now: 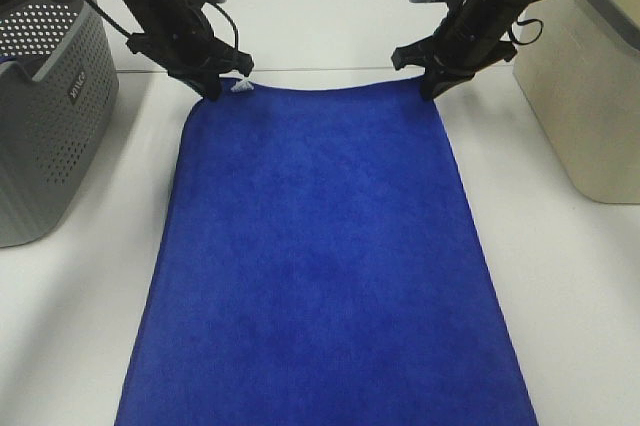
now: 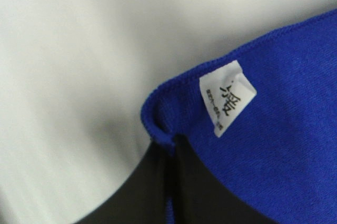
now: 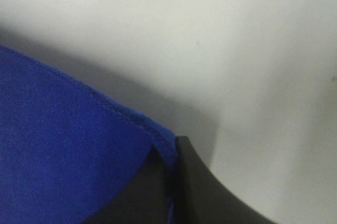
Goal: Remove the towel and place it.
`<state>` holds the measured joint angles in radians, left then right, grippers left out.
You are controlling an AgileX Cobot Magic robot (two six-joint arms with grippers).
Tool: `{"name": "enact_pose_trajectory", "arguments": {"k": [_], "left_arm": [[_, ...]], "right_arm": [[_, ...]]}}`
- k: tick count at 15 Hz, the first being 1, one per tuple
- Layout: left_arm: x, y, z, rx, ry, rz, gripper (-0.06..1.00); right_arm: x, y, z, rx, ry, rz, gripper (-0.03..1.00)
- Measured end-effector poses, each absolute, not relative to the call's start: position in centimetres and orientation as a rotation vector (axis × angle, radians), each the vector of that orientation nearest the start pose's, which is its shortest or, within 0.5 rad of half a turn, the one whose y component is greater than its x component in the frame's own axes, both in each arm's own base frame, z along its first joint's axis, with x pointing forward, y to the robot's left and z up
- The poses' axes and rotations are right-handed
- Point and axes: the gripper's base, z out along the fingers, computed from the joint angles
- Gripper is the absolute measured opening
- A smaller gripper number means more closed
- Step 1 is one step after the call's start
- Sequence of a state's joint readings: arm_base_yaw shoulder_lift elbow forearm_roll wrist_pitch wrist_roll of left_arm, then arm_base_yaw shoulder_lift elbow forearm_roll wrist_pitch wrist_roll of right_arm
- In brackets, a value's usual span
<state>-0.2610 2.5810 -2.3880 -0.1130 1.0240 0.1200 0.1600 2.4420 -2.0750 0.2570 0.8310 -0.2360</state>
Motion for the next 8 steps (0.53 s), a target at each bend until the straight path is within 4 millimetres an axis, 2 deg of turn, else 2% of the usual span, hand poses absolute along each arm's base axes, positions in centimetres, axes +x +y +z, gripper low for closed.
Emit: {"name": "enact_pose_trajectory", "arguments": {"k": [3,8], "left_arm": [[54.0,-15.0,16.4,0.449,2.540,-0.155,0.00],[55.6,-15.0,17.6,0.430,2.311,-0.097,0.00]], "right_arm": [[53.3,10.1,16.8,-0.360,2.499,0.245,0.02],[54.7,9.9,18.0,-0.342,2.314,0.182,0.02]]}}
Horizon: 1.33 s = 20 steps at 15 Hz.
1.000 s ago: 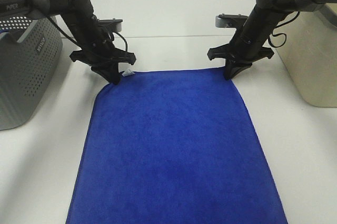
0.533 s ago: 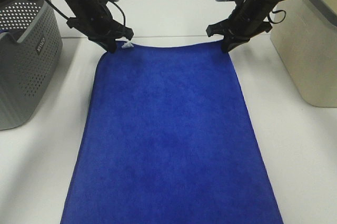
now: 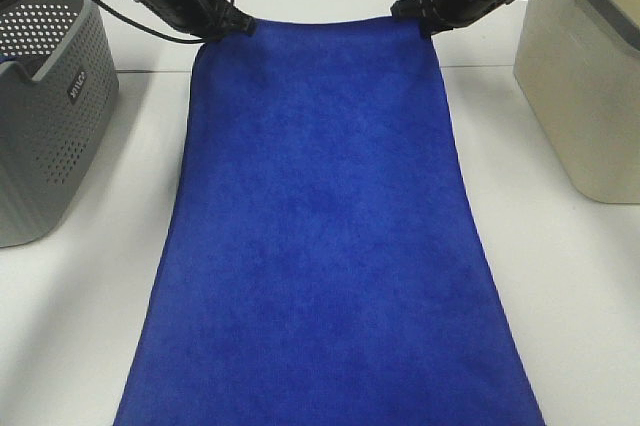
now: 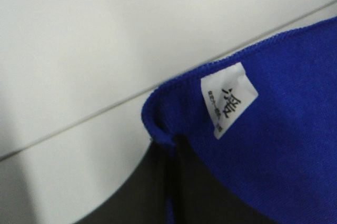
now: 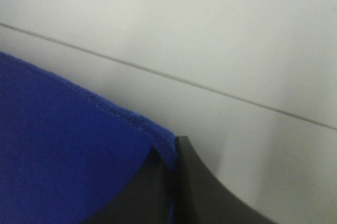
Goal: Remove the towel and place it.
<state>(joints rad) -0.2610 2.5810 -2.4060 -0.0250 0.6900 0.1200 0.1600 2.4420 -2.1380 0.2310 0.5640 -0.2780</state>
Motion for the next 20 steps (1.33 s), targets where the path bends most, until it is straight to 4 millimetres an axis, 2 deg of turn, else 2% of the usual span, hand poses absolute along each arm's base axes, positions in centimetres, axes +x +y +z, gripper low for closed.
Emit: {"name": "enact_pose_trajectory", "arguments": {"k": [2,6,10,14,17,20], "left_arm": [[56.0,-15.0,17.9,0.434,2.249,-0.073,0.00],[56.4,-15.0,17.0,0.446,2.231,-0.053,0.00],[56.9,-15.1,15.1,0.450,2.203,-0.042,0.00],[57.5,-15.1,12.7,0.462,2.164,-0.025,0.00],[57.7,-15.2,11.9,0.461,2.141,-0.025,0.00],[57.7,-15.2,10.8,0.466,2.149,-0.023,0.00]], "right_arm": [[55.0,9.9,18.4,-0.343,2.257,0.164,0.02],[55.5,9.9,18.3,-0.339,2.200,0.143,0.02],[56.1,9.8,15.2,-0.332,2.201,0.128,0.02],[56.7,9.8,13.0,-0.332,2.171,0.102,0.02],[56.8,9.8,11.2,-0.333,2.190,0.098,0.02],[56.8,9.8,10.6,-0.333,2.194,0.098,0.02]]}}
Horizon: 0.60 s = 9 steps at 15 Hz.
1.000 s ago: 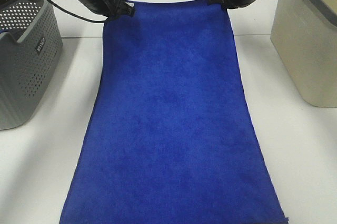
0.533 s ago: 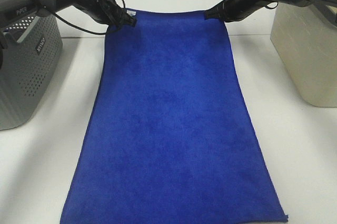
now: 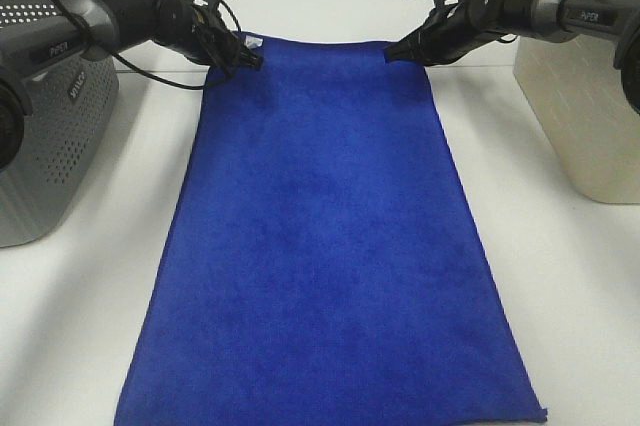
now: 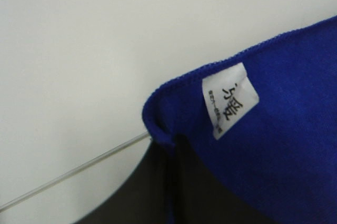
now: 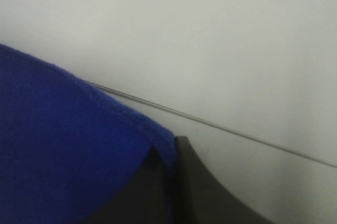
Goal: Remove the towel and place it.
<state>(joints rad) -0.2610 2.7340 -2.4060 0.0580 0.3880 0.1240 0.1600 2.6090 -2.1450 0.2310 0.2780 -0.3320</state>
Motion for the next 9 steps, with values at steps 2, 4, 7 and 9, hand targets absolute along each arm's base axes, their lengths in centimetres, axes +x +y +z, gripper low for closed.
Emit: {"name": "enact_pose_trajectory", "arguments": {"k": [2,4,7,9], "left_arm": [[57.71,-15.21,10.17,0.469,2.156,-0.021,0.00],[57.71,-15.20,10.05,0.470,2.158,-0.021,0.00],[57.76,-15.21,10.12,0.470,2.149,-0.019,0.01],[57.97,-15.20,10.41,0.487,2.104,0.003,0.16]], "right_arm": [[56.82,9.75,10.41,-0.333,2.198,0.098,0.02],[56.83,9.75,10.37,-0.330,2.197,0.100,0.02],[56.85,9.77,10.35,-0.319,2.194,0.107,0.16],[56.87,9.74,10.37,-0.305,2.194,0.116,0.56]]}}
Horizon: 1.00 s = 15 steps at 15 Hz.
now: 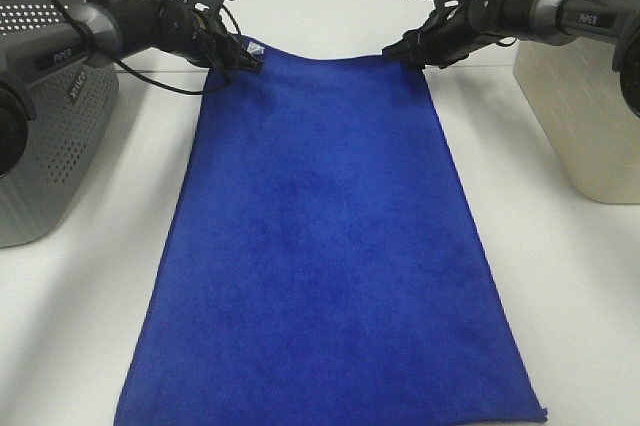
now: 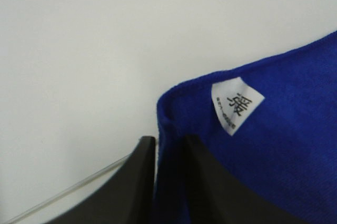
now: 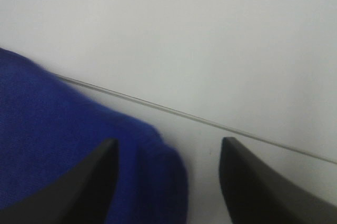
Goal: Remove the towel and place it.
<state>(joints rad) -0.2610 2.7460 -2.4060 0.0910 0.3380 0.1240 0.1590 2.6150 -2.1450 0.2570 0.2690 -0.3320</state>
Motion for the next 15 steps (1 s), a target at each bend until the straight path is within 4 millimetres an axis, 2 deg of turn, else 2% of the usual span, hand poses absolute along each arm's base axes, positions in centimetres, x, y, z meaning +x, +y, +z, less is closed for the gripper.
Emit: {"name": "enact_pose_trajectory", "arguments": {"k": [1,3,4,5,7,9,11,12,15], "left_arm": [[58.0,-15.2,10.5,0.487,2.090,0.004,0.31],[58.1,-15.1,10.6,0.483,2.081,0.004,0.62],[58.1,-15.1,10.6,0.484,2.083,0.004,0.75],[58.1,-15.1,10.6,0.483,2.085,0.005,0.82],[58.0,-15.0,10.7,0.488,2.114,0.010,0.85],[57.4,-14.7,11.7,0.499,2.201,0.023,0.86],[56.4,-14.5,14.8,0.492,2.290,0.014,0.86],[56.0,-14.4,15.8,0.484,2.315,0.000,0.86],[53.1,-14.7,21.8,0.436,2.466,-0.172,0.86]], "right_arm": [[56.9,9.7,10.4,-0.304,2.194,0.118,0.64],[56.8,9.8,10.3,-0.309,2.210,0.122,0.68],[56.7,9.8,10.2,-0.313,2.222,0.124,0.69],[56.6,9.8,10.1,-0.319,2.236,0.127,0.69],[56.3,9.9,11.0,-0.334,2.267,0.141,0.70],[55.7,10.0,13.6,-0.361,2.302,0.164,0.70],[54.3,10.2,17.2,-0.399,2.383,0.224,0.70],[53.9,10.3,18.0,-0.403,2.400,0.242,0.70],[50.7,10.5,24.7,-0.368,2.500,0.367,0.70]]}}
